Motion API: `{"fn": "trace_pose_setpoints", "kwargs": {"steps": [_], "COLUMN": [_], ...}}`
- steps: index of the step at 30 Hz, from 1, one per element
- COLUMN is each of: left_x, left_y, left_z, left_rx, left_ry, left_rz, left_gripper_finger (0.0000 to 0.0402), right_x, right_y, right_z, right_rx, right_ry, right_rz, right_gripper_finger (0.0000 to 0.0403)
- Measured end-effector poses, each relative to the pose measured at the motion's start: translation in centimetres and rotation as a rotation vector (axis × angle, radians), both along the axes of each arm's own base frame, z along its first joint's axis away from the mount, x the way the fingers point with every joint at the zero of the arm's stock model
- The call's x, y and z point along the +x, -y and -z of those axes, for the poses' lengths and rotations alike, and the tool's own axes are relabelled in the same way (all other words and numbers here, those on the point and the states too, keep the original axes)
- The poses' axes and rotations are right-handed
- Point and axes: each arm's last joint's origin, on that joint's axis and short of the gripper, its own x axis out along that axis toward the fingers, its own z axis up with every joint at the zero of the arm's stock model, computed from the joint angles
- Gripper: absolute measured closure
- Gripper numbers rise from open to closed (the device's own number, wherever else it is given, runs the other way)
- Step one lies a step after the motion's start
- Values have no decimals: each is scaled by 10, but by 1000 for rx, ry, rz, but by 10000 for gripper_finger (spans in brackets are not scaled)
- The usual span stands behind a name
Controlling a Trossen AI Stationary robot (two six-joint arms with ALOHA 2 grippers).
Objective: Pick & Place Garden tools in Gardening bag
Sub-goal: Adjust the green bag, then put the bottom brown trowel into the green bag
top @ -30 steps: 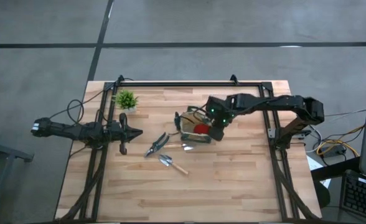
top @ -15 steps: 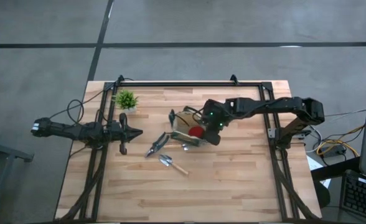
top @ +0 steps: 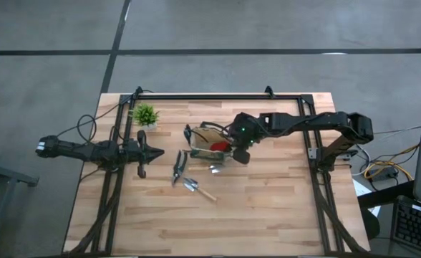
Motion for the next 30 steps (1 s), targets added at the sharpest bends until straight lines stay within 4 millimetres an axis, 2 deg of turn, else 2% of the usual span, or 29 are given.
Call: {"fn": "trace_pose_setpoints", "kwargs": {"steps": [5,13,17,22,26,30], "left_x": [0,0,0,0,0,0], "left_y": [0,0,0,0,0,0], "left_z": [0,0,0,0,0,0], "left_rx": [0,0,0,0,0,0], "left_ry": [0,0,0,0,0,0], "left_rz": [0,0,0,0,0,0], "left_gripper_finger": [371,371,371,371,371,371], "right_x": [0,-5,-9,-14,2,26], "right_y": [2,2,2,-5,-21,-38], "right_z": [-1,-10,-32,-67,-76,-67], "right_rx": [-61,-79,-142,-241,-248,-289], "right_ry": [-8,14,81,235,410,447], "right_rz": [13,-6,-32,-123,-249,-355], "right_gripper_finger": [363,264,226,205,205,213]}}
